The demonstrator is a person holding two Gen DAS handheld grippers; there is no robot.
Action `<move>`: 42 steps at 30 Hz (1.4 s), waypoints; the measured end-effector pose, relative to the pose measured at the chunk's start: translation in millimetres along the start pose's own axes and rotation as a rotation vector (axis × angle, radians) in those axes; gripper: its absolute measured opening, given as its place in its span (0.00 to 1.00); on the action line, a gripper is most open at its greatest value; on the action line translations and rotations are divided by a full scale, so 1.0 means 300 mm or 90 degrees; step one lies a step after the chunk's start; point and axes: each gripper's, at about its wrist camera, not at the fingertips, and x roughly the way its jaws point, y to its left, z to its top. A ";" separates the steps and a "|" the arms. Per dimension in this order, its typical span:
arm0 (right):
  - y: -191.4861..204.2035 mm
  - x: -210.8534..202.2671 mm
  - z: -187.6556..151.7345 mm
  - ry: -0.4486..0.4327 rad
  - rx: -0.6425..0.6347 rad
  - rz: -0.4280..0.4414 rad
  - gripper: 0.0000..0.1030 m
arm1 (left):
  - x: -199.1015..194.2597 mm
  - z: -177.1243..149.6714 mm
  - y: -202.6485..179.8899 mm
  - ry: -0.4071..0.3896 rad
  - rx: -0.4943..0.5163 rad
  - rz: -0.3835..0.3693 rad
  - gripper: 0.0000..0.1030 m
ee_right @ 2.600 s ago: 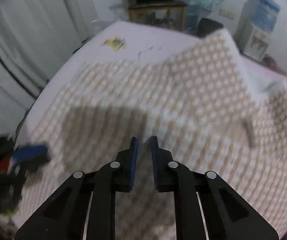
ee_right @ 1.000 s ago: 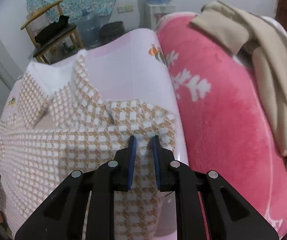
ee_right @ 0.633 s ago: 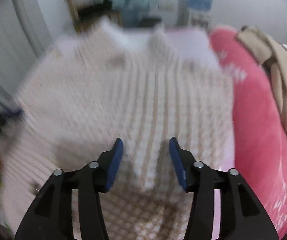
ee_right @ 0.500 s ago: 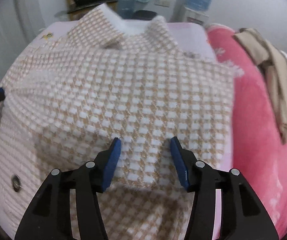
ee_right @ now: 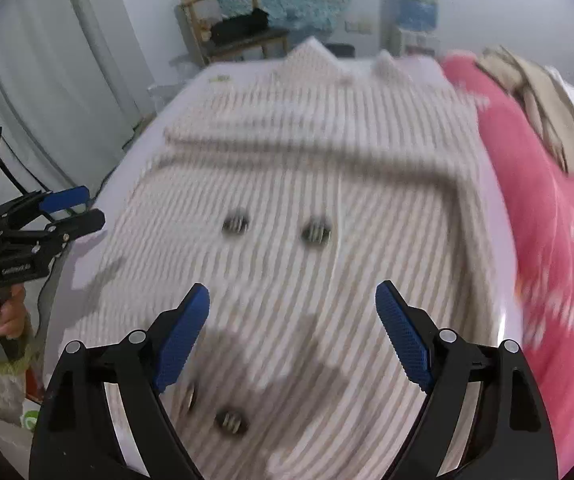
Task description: Fold large clothes
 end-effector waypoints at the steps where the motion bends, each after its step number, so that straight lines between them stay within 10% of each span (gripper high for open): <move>1: 0.009 -0.005 -0.043 0.005 0.007 -0.014 0.79 | -0.005 -0.030 -0.016 0.006 0.001 0.004 0.73; 12: -0.017 0.044 -0.266 0.069 0.064 -0.077 0.79 | 0.092 -0.265 -0.098 0.097 -0.027 0.065 0.78; 42: -0.107 0.097 -0.347 0.061 0.084 -0.082 0.92 | 0.142 -0.283 -0.090 0.119 -0.039 0.099 0.94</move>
